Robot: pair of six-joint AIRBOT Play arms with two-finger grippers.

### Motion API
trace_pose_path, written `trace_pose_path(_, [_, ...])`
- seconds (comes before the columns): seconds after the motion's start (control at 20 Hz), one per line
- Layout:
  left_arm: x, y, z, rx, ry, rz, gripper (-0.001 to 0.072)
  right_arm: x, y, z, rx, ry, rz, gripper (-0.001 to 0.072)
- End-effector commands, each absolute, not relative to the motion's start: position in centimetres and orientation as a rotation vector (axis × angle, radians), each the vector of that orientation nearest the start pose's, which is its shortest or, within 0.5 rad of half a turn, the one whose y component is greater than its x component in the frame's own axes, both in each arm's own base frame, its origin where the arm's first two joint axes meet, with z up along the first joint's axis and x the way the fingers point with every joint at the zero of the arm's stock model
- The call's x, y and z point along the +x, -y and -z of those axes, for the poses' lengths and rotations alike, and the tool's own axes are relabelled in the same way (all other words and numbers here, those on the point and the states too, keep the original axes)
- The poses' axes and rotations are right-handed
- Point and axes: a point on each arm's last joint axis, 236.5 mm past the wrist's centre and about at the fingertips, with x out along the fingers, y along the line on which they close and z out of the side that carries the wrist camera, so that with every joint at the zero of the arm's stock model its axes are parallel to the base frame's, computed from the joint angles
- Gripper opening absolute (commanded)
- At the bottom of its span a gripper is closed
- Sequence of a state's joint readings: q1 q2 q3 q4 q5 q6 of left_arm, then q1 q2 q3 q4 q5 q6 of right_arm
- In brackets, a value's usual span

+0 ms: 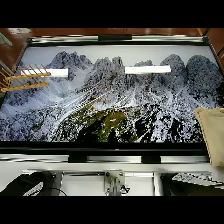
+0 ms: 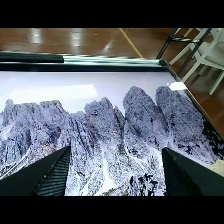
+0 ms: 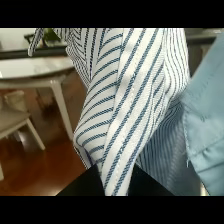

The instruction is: Fold the shirts.

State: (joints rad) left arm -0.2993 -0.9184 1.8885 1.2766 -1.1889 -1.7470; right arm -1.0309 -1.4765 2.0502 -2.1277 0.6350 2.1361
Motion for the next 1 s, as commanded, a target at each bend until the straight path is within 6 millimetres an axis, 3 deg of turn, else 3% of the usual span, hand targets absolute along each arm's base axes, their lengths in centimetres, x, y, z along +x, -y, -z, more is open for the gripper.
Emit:
trace_pose_path(0.0, [28.6,15.1,-45.3,-0.259,-0.281,0.521,0.0672,21.6,49.4,-38.8,0.130,-0.085,1.391,0.0075])
trace_pose_path(0.15, [29.0,14.3,-45.2,-0.241,-0.275,0.487,0.0672,20.4,48.0,-39.6,0.135,-0.099,1.416,0.0094])
trace_pose_path(0.2, [29.1,14.1,-45.2,-0.236,-0.274,0.477,0.0672,19.9,47.6,-39.8,0.135,-0.112,1.427,0.0268])
trace_pose_path(0.25, [29.3,13.7,-45.1,-0.227,-0.271,0.458,0.0672,19.3,47.0,-39.9,0.146,-0.120,1.437,0.0556])
trace_pose_path(0.3, [29.6,13.2,-45.1,-0.215,-0.267,0.436,0.0672,18.7,46.1,-39.5,0.161,-0.166,1.439,0.0614])
trace_pose_path(0.45, [31.3,11.3,-44.1,-0.163,-0.277,0.341,0.0672,17.2,42.1,-37.1,0.191,-0.402,1.435,0.0613])
trace_pose_path(0.55, [32.8,10.9,-42.1,-0.133,-0.341,0.299,0.0671,17.2,38.7,-34.4,0.263,-0.562,1.392,0.0612])
trace_pose_path(0.65, [34.5,11.2,-38.0,-0.082,-0.475,0.284,0.0671,19.7,34.4,-29.7,0.356,-0.784,1.216,0.0612])
trace_pose_path(0.75, [36.4,11.8,-33.4,-0.005,-0.603,0.287,0.0671,23.9,28.4,-24.2,0.488,-0.979,0.948,0.0612])
trace_pose_path(0.85, [38.2,12.4,-28.7,0.043,-0.718,0.288,0.0671,28.3,21.2,-19.6,0.608,-1.126,0.714,0.0612])
trace_pose_path(0.95, [39.7,12.8,-24.6,0.056,-0.819,0.282,0.0671,32.8,13.4,-16.6,0.582,-1.217,0.489,0.0612])
